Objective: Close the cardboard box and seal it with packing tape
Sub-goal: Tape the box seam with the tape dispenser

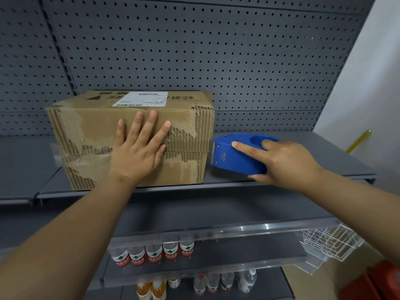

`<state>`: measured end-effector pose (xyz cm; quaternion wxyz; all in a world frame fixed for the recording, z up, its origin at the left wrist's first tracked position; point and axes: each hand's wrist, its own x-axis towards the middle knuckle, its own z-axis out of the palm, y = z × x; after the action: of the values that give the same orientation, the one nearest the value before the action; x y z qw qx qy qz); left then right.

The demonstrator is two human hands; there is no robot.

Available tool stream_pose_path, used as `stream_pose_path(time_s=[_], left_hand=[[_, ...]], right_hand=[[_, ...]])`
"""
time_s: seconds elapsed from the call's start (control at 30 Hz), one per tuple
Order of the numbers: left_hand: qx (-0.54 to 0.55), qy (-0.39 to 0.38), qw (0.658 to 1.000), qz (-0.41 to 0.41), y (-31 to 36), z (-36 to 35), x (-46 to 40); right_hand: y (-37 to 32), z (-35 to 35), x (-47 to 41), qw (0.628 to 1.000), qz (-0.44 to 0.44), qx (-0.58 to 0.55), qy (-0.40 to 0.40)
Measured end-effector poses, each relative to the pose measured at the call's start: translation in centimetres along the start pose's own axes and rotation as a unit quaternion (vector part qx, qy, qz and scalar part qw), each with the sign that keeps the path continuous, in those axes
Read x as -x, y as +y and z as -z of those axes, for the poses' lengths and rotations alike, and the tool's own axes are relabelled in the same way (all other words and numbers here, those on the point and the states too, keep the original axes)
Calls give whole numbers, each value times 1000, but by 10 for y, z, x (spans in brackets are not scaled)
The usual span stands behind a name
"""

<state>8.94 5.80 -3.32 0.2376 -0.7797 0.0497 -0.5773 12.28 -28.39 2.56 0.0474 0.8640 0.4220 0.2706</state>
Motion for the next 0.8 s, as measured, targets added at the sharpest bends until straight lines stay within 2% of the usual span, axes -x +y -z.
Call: stream_pose_path(time_s=[0.2, 0.3, 0.47, 0.8], left_hand=[[70, 9, 997, 21, 24, 12, -15], [117, -17, 993, -23, 32, 9, -24], [32, 2, 996, -89, 36, -3, -22], [25, -3, 995, -93, 34, -10, -24]], right_hand=[[-4, -4, -4, 1000, 5, 18, 10], [-6, -7, -7, 1000, 3, 17, 13], [-3, -14, -7, 1000, 2, 1, 16], [18, -20, -3, 999, 15, -26, 15]])
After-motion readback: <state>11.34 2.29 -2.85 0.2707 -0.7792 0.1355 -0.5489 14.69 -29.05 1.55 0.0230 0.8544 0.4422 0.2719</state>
